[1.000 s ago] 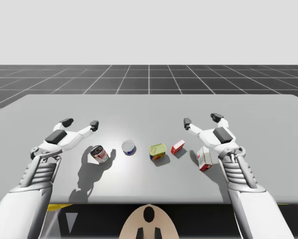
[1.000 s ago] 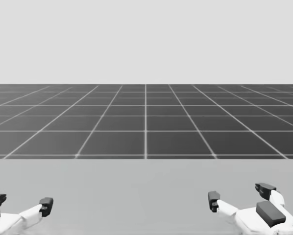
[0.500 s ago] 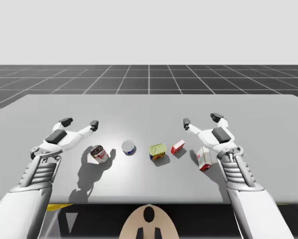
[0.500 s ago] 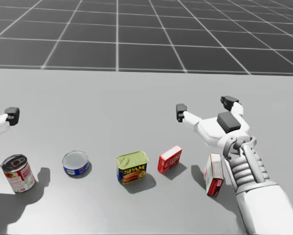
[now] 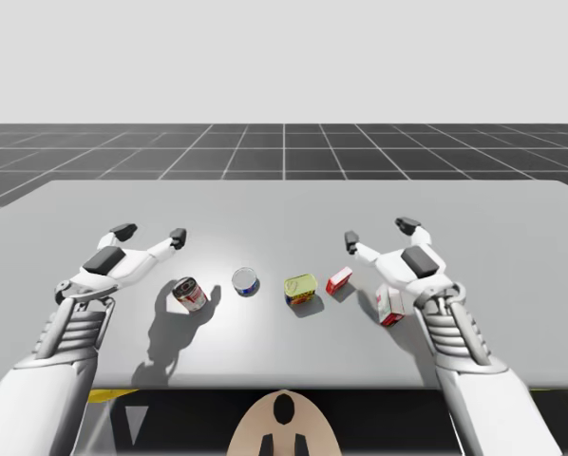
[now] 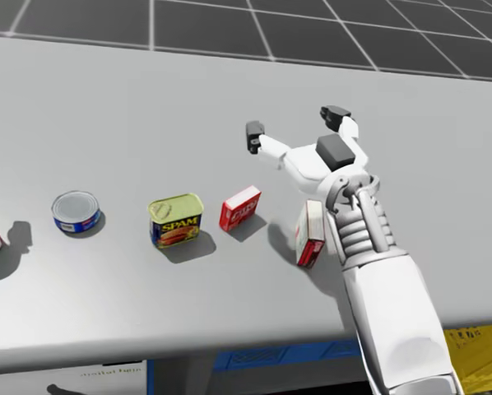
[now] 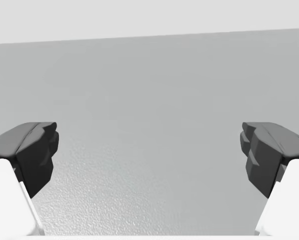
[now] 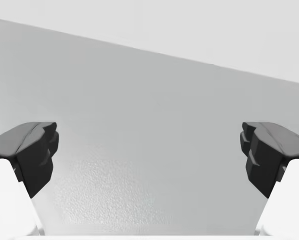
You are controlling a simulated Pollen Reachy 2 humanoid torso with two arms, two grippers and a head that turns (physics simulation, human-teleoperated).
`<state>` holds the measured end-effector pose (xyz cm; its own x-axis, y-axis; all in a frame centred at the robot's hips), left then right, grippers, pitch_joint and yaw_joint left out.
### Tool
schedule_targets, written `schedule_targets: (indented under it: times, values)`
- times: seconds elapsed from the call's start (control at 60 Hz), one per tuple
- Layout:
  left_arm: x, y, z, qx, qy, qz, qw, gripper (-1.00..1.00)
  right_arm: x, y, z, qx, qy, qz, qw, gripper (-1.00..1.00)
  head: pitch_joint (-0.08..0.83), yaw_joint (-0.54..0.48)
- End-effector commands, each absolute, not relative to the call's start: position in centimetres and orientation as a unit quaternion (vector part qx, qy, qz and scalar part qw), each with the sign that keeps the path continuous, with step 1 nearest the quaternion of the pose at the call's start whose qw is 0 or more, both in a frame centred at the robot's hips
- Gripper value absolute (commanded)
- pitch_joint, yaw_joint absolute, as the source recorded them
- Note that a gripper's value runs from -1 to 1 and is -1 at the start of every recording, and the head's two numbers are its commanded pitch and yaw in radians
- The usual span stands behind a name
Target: Lift the gelatin box off the table.
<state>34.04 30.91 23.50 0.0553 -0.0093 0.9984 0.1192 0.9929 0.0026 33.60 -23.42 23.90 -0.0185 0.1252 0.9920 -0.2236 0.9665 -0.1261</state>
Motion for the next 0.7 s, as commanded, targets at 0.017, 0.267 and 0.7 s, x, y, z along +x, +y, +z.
schedule_targets:
  times: [0.017, 0.267, 0.7]
  values:
    - [34.0, 30.9, 23.6, -0.04, -0.687, -0.04, 0.725, -1.0, 31.8, -22.8, 24.8, 0.056, -0.685, 0.17, 0.707, -1.0, 0.655, -0.25]
    - [34.0, 31.0, 23.5, -0.04, -0.684, -0.037, 0.728, -1.0, 27.9, -21.9, 25.2, 0.106, -0.588, 0.253, 0.76, -1.0, 0.657, -0.23]
    - [34.1, 31.3, 23.6, -0.037, -0.685, -0.035, 0.727, -1.0, 30.8, -21.1, 21.2, 0.142, -0.495, 0.268, 0.815, -1.0, 0.662, -0.2]
